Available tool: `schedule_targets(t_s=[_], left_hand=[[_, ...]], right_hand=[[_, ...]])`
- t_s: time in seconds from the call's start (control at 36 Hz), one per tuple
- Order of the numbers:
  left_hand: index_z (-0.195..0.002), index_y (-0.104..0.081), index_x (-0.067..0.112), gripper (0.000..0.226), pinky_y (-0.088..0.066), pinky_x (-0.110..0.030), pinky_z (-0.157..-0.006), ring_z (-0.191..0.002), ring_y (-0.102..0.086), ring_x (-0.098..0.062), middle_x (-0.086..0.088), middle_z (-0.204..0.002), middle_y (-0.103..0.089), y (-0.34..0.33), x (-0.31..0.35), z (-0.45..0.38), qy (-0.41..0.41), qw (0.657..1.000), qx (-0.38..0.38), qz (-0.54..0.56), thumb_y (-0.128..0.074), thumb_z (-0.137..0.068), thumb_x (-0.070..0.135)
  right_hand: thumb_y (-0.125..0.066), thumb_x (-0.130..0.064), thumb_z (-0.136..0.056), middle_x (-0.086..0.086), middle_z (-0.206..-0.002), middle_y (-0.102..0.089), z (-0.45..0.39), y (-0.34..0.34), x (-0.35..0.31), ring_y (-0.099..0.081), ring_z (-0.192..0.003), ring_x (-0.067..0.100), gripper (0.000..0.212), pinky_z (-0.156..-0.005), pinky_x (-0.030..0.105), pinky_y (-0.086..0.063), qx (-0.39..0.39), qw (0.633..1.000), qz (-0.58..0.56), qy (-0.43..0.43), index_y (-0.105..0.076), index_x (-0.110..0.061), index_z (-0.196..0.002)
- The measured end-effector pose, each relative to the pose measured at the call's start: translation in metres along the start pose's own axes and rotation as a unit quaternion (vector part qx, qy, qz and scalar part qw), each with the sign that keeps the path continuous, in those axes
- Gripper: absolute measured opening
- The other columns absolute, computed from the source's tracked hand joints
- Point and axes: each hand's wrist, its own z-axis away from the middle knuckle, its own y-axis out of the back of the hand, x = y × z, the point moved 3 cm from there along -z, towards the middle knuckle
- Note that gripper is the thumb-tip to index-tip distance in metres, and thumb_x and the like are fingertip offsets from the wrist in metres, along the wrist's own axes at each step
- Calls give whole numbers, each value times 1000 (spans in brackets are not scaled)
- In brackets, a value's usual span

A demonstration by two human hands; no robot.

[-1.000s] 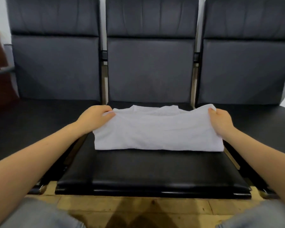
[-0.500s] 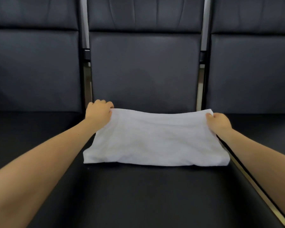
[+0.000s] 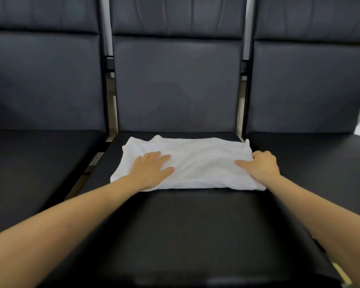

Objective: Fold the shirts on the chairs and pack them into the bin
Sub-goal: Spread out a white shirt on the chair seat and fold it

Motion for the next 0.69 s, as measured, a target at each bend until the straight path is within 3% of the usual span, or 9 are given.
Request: schedule_targets(t_s=[0.08,0.19,0.22,0.28,0.33,0.39,0.44,0.58,0.69], left_hand=[[-152,-18,40,59,-3,-42,-120,-148,-5,-17,4,-161,-10,3,3,19,2,1000,-9,3,-29,-97,61],[-152,-18,40,60,-3,-41,-120,-148,-5,-18,4,-162,-9,5,2,50,-3,1000,-26,4,-29,-97,62],[-152,-18,41,60,-4,-41,-120,-148,-5,-18,4,-162,-9,5,2,58,-5,1000,-30,3,-30,-97,61],[-152,-19,40,60,-7,-40,-120,-148,-7,-19,4,-161,-10,8,1,72,-11,999,-45,0,-32,-96,61],[-150,-27,37,58,-17,-40,-118,-146,-17,-21,3,-159,-21,16,-1,80,-14,999,-45,9,-39,-96,57],[-144,-41,32,50,-30,-35,-111,-136,-35,-20,2,-148,-40,26,-5,83,-10,999,-12,28,-45,-97,47],[-136,-52,29,40,-37,-32,-103,-126,-45,-18,2,-136,-51,34,-13,86,7,999,17,47,-47,-97,40],[-129,-56,26,34,-41,-27,-96,-120,-51,-17,3,-132,-53,43,-36,94,46,995,39,81,-49,-97,31],[-127,-57,24,32,-44,-28,-94,-115,-54,-18,2,-127,-58,49,-48,94,58,992,51,95,-48,-97,28]], right_hand=[[-58,-54,-84,11,-115,-56,17,2,-2,-52,-108,30,59,-76,36,-45,-22,1000,15,3,-57,-8,-122],[-42,-33,-94,9,-102,-62,31,2,-1,-52,-71,18,43,-53,28,-31,-24,998,-24,47,-50,-5,-125],[-39,-27,-97,10,-101,-64,39,8,-2,-52,-69,19,37,-54,28,-33,-24,998,-48,43,-53,-3,-122],[-47,-20,-98,14,-104,-63,53,18,-3,-61,-89,29,32,-70,31,-45,-52,986,-161,-9,-56,0,-121],[-60,-18,-94,13,-118,-58,60,27,-2,-57,-104,32,40,-87,38,-46,-108,939,-312,-93,-51,-2,-129],[-64,-18,-92,12,-124,-57,71,35,-7,-55,-95,28,47,-84,39,-41,-160,887,-410,-143,-48,-8,-135],[-62,-17,-93,12,-108,-63,78,40,-12,-57,-85,27,28,-81,40,-42,-187,852,-460,-166,-57,-9,-119],[-65,-19,-90,14,-107,-63,82,41,-42,-61,-95,29,18,-77,41,-48,-215,817,-519,-130,-61,-10,-105],[-61,-19,-93,13,-110,-60,86,32,-88,-59,-103,27,16,-91,41,-48,-233,821,-518,-62,-58,-9,-105]])
